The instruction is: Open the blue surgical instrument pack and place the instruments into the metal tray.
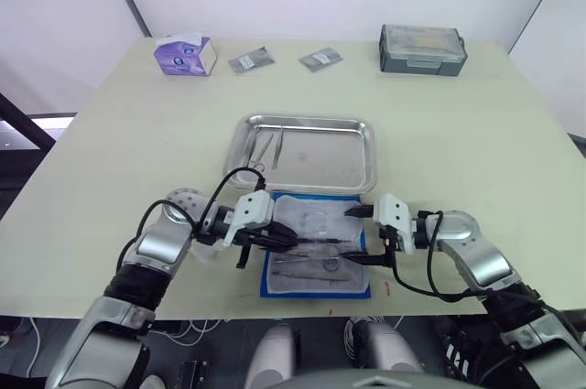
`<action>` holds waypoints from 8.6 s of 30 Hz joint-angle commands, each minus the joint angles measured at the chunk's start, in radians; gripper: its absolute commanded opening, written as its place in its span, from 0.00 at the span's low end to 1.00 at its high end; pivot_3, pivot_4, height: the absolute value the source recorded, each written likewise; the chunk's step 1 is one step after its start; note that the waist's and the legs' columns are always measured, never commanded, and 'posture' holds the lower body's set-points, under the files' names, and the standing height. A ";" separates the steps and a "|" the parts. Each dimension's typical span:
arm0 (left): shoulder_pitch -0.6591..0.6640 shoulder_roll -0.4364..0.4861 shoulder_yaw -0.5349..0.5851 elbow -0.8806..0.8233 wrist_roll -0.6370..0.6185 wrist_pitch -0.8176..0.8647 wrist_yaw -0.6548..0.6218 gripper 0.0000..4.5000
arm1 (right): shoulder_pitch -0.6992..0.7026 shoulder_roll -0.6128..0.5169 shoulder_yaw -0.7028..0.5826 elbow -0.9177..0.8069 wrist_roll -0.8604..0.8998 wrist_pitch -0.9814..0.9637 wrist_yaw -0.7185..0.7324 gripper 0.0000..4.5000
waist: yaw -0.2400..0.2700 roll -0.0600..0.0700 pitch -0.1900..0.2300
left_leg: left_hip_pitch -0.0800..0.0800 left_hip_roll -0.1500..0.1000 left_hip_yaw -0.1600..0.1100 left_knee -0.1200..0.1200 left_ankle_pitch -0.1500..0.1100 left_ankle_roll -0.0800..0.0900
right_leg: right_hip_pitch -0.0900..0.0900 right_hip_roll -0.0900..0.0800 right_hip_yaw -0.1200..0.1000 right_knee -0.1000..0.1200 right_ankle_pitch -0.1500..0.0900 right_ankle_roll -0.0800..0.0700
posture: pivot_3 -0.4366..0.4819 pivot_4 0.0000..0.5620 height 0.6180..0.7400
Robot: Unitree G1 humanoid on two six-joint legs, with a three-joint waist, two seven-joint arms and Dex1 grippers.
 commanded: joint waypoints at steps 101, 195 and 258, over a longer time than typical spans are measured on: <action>-0.200 0.200 0.001 -0.132 -0.049 0.383 -0.086 0.01 | 0.022 -0.028 0.104 0.183 -0.128 0.085 0.011 1.00 | -0.005 -0.001 0.002 | 0.000 0.000 0.000 0.000 0.000 0.000 | 0.000 0.001 0.001 0.000 -0.002 0.003 | 0.48 0.27 0.95; -0.199 -0.657 0.358 -0.249 0.022 0.982 1.529 0.18 | 0.041 -0.034 0.105 0.158 -0.114 0.091 0.007 1.00 | -0.001 -0.008 0.002 | 0.001 -0.002 -0.005 0.001 0.000 -0.001 | 0.001 -0.002 0.003 0.000 0.002 0.001 | 0.48 0.27 0.95; 0.112 0.246 0.141 -0.108 -0.391 -0.098 -0.170 1.00 | 0.176 -0.116 -0.033 -0.177 0.003 0.145 -0.064 1.00 | 0.029 0.002 0.020 | -0.011 -0.005 -0.005 -0.001 -0.001 0.002 | -0.007 -0.012 0.000 -0.004 0.001 0.002 | 0.48 0.27 0.95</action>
